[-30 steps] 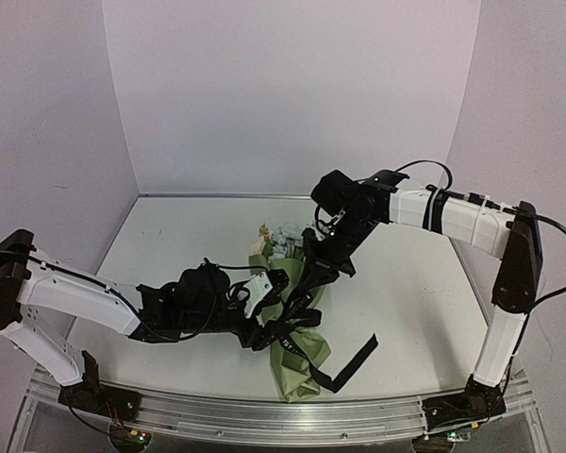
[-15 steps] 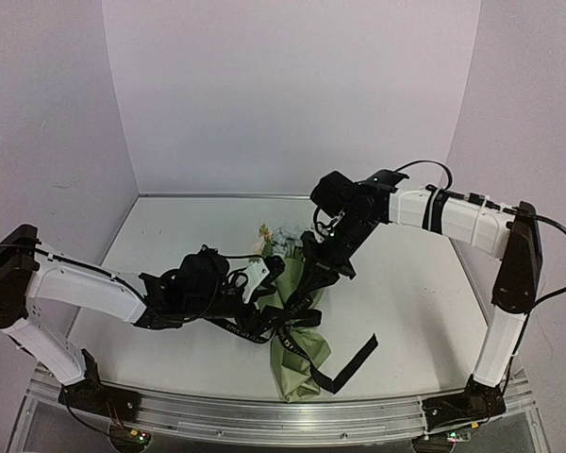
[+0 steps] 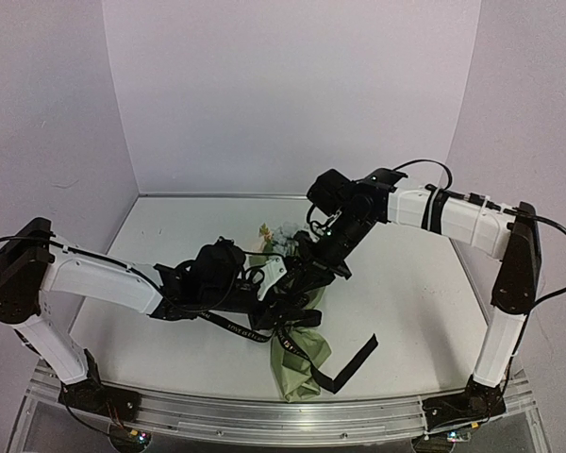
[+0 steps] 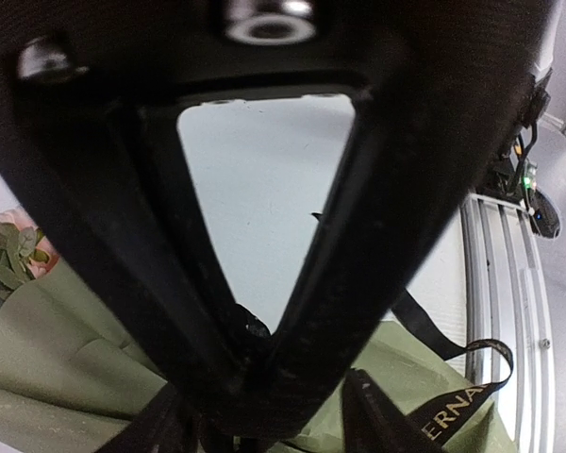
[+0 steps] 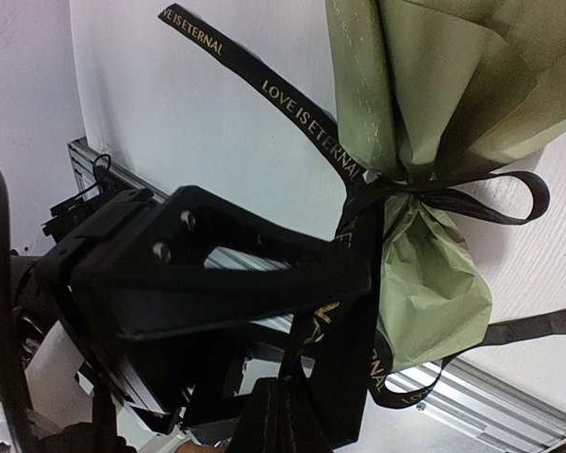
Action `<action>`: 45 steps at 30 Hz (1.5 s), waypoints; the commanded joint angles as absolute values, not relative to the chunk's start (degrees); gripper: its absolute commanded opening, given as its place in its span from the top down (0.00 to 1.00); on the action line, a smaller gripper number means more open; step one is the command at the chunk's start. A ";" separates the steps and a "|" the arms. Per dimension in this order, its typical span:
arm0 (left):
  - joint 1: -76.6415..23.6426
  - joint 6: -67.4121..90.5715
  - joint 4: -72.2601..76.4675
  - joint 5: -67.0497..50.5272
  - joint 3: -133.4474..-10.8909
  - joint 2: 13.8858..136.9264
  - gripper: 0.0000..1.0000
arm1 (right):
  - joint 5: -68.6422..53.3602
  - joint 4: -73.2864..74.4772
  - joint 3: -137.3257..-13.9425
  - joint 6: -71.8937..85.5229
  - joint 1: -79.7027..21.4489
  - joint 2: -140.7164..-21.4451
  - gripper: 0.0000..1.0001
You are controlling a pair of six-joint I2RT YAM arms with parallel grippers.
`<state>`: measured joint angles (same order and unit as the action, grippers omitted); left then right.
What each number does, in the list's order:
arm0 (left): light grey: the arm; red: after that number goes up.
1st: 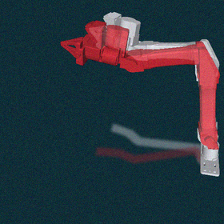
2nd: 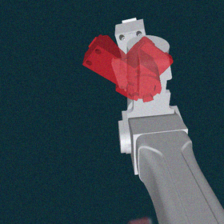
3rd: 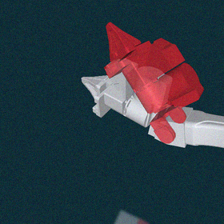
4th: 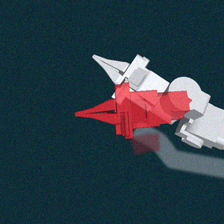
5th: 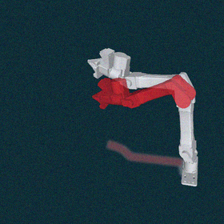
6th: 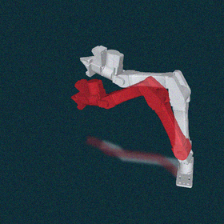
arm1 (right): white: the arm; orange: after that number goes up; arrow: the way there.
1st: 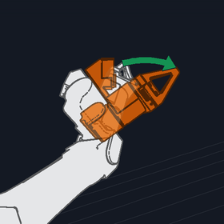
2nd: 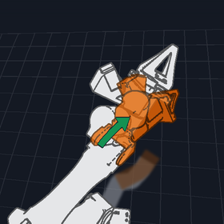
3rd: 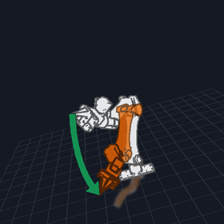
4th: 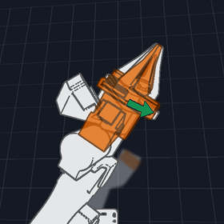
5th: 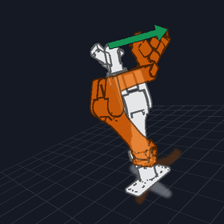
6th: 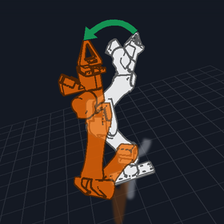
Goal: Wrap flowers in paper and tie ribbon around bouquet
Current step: Cross the half-tied ribbon over the folded bouquet.
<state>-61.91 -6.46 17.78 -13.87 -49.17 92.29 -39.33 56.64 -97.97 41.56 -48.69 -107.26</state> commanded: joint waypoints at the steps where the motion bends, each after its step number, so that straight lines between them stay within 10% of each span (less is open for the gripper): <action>1: -61.93 -5.93 19.80 -14.40 -51.13 92.99 0.72 | -38.80 56.47 -98.70 40.17 -49.20 -107.15 1.00; 8: -61.67 -3.51 24.06 -14.36 -48.66 92.80 0.98 | -36.32 56.47 -96.40 37.95 -49.40 -104.92 0.88; 17: -59.94 1.89 29.21 -13.48 -44.81 91.55 1.00 | -28.03 49.01 -81.04 31.45 -49.51 -92.62 0.51; 45: -58.96 2.63 23.90 -25.73 -43.84 88.41 1.00 | -14.54 36.09 -61.39 12.91 -64.15 -85.90 0.50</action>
